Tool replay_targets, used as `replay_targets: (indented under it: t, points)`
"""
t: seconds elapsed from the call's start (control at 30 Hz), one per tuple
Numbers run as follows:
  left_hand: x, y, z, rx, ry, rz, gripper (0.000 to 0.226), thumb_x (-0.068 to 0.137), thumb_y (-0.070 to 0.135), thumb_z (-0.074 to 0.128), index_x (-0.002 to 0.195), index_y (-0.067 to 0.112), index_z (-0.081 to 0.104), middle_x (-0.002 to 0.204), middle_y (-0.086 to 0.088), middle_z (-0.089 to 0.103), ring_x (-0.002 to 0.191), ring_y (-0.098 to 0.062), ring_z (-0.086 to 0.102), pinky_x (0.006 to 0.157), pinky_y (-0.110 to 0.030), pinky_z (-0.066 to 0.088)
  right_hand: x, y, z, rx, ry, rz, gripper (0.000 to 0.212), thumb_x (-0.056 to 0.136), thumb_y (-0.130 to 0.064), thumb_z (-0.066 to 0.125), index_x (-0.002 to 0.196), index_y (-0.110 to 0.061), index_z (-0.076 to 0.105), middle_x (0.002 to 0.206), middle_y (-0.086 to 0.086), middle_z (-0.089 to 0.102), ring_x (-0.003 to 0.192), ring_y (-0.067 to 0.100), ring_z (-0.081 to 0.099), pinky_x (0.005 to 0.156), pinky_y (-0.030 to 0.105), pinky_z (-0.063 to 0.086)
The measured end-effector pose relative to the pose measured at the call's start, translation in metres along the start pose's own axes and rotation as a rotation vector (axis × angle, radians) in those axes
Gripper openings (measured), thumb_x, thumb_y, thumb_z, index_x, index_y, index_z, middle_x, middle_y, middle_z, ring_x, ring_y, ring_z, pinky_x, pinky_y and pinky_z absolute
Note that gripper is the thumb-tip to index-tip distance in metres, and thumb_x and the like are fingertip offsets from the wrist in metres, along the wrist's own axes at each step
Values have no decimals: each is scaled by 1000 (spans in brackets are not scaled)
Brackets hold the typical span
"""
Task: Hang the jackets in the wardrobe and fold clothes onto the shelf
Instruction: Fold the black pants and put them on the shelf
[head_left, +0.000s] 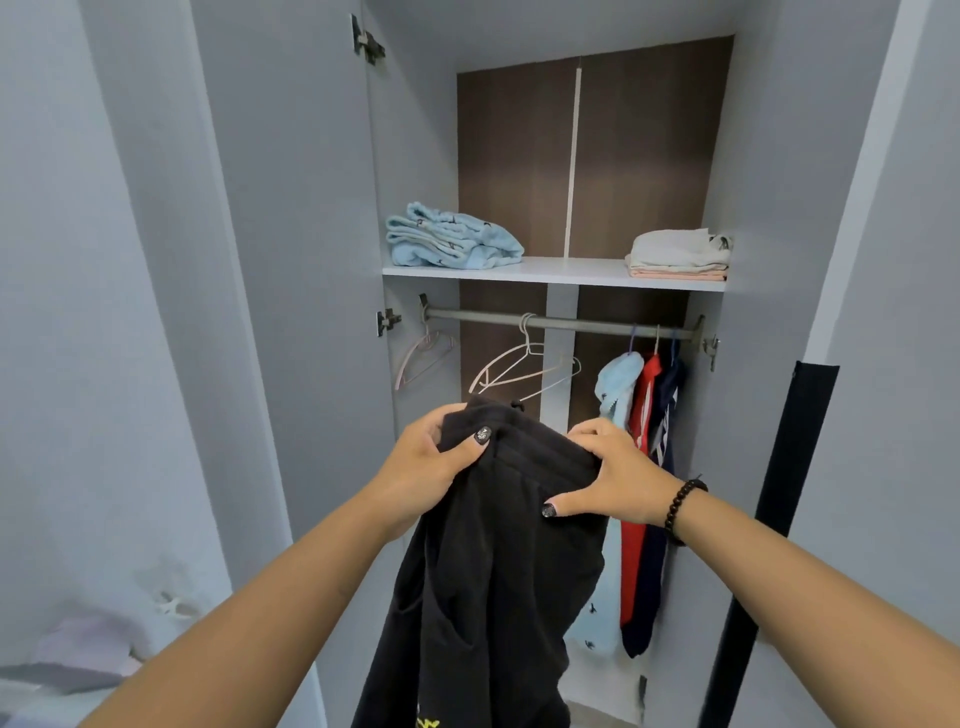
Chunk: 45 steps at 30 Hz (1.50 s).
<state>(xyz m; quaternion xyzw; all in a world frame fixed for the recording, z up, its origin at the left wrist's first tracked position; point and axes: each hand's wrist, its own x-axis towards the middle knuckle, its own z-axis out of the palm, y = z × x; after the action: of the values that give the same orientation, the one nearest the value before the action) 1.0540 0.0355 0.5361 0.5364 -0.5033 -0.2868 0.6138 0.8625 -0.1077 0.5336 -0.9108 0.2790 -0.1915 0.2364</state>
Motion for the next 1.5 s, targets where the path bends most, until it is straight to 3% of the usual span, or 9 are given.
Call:
replay_targets:
  t: [0.13,0.33,0.43,0.73,0.87,0.93,1.07,1.23,1.5]
  points:
    - [-18,3,-7,40,-19,-24,21,94,18,61,112,27,66,107,8,72,101,-9,68,78,-18,54,4,-7,6,-63,-145,67,37,59,-50,85,74,-38,54,112,-1,33,113,18,34,102,43,43]
    - [-53,-2,-24,56,19,-75,26,94,22,60,119,24,65,114,3,70,109,-15,66,91,-27,53,10,-24,29,-206,-569,42,89,59,-49,86,132,-23,42,131,-7,27,126,19,29,107,47,39]
    - [-80,-6,-35,79,94,-111,24,93,23,62,117,27,66,112,5,71,107,-13,66,91,-26,52,10,-43,53,-115,-745,-38,71,66,-33,86,128,-17,55,130,2,55,119,23,53,101,43,47]
    - [-162,-3,-102,343,503,-48,37,71,7,83,97,30,70,93,5,75,87,-15,71,70,-14,52,29,-114,96,-259,-430,-269,61,64,-53,81,82,2,64,77,12,62,72,23,60,58,33,47]
    - [-189,6,-133,535,463,-83,94,36,34,95,116,55,53,101,15,71,91,-4,68,75,-15,52,40,-149,113,-229,-341,-377,59,65,-57,78,77,-2,59,78,13,61,70,22,57,65,36,51]
    - [-206,11,-150,695,331,-110,116,44,38,96,136,62,29,115,25,62,107,6,58,87,-9,46,46,-169,122,-212,-369,-427,57,65,-55,78,78,-2,61,83,13,65,71,20,58,65,35,52]
    - [-247,15,-181,943,282,-124,84,72,28,83,137,57,38,121,19,51,112,6,51,95,-10,39,51,-218,142,-210,-449,-553,58,61,-59,80,82,-9,61,88,5,63,72,16,59,60,29,50]
    - [-318,21,-234,887,431,-239,20,76,19,80,83,35,68,96,11,58,88,-6,61,79,-27,52,50,-298,196,-267,-548,-682,66,53,-67,79,89,-18,54,90,-2,61,81,16,61,64,31,53]
    - [-458,31,-340,845,596,-482,38,69,12,84,60,25,49,68,19,55,61,0,54,56,-11,39,24,-436,330,-374,-798,-792,72,57,-74,73,69,-7,49,63,3,47,56,17,42,48,25,34]
